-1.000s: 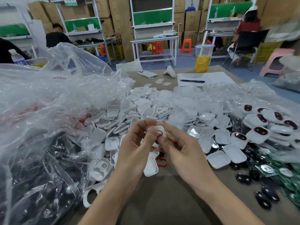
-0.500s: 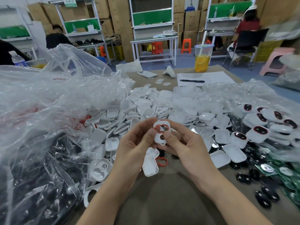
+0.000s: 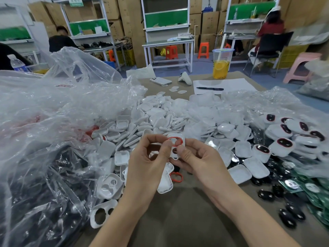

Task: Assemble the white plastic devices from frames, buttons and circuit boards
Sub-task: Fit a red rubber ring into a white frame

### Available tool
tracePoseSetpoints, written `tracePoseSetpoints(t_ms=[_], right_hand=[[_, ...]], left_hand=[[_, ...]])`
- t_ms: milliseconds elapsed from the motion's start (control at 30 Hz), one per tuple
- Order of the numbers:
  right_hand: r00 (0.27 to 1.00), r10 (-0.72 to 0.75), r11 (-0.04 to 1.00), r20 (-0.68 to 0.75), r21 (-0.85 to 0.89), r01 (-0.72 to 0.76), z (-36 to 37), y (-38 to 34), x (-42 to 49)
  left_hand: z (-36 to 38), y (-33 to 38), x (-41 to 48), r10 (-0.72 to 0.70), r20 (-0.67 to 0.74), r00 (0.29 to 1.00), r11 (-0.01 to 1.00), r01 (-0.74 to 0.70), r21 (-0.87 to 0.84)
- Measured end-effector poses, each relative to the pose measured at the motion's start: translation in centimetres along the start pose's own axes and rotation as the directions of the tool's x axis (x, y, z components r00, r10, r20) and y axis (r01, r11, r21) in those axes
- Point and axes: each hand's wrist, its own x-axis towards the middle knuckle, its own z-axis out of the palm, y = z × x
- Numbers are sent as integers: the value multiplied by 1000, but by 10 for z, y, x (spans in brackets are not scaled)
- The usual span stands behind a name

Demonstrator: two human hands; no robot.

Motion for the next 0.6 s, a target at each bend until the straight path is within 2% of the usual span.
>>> tracePoseSetpoints(t_ms=[133, 267, 600], right_hand=[[996, 70, 994, 48, 80, -73, 0, -3, 0], [985, 142, 973, 99, 170, -158, 0, -4, -1], [962, 156, 949, 223, 237, -208, -5, -7, -1]], left_hand=[[-2, -1, 0, -4, 2, 1000, 1000, 4, 0], [-4, -1, 0, 90, -8, 996, 988, -88, 129], [0, 7, -3, 102, 19, 995, 993, -103, 62]])
